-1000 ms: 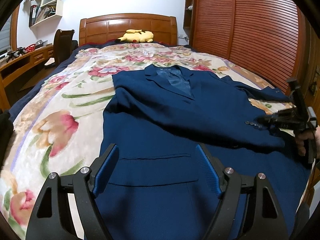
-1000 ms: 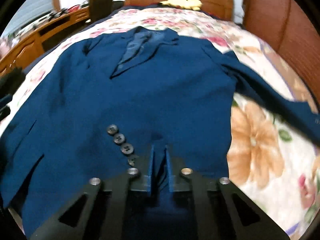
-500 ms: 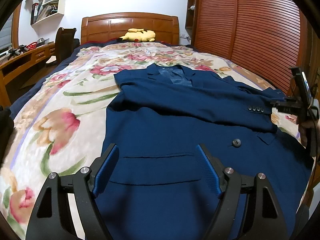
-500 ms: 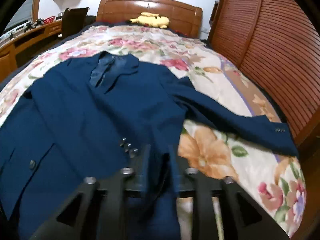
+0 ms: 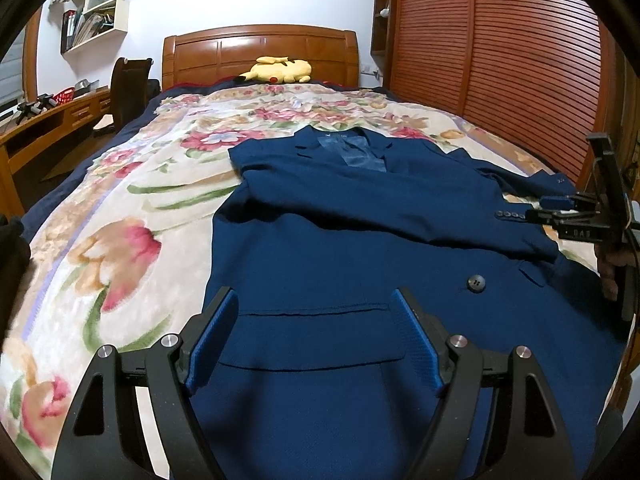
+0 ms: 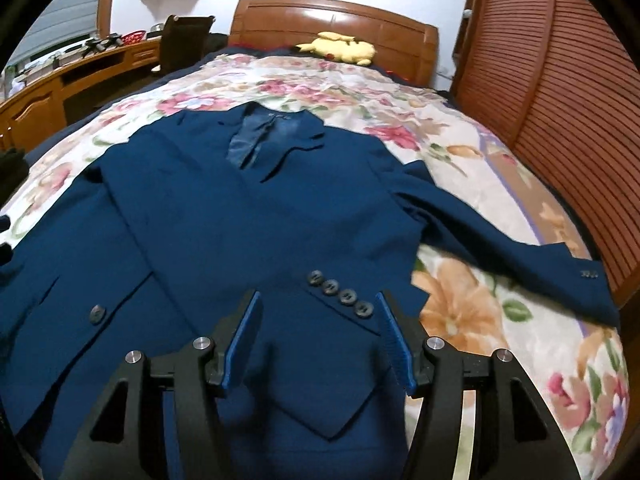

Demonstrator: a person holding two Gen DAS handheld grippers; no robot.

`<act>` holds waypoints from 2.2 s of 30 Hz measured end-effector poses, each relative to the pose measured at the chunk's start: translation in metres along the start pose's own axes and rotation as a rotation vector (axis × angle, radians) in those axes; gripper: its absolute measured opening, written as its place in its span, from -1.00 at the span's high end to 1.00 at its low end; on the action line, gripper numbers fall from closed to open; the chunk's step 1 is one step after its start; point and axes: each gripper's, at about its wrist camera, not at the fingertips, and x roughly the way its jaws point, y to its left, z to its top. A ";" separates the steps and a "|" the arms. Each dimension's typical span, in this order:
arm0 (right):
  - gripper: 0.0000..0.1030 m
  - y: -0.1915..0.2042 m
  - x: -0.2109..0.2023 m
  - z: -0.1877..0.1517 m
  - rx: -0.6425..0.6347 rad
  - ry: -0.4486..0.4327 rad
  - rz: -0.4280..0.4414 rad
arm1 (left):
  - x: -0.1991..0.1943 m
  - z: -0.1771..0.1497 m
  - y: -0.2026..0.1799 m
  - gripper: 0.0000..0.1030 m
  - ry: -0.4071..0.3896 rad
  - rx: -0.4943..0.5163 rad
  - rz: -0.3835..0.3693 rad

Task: Fold large clothes
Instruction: 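Move the right tool to the other sleeve cuff with buttons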

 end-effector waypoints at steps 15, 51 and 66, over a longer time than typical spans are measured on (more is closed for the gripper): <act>-0.17 -0.021 0.034 -0.014 -0.016 0.122 0.092 | -0.015 0.015 -0.034 -1.00 -0.113 0.034 -0.059; -0.17 -0.321 0.054 -0.029 0.412 0.061 -0.442 | 0.025 0.021 -0.077 -1.00 -0.027 0.097 -0.141; -0.17 -0.362 0.089 -0.040 0.647 0.166 -0.557 | 0.032 0.019 -0.080 -1.00 0.003 0.109 -0.146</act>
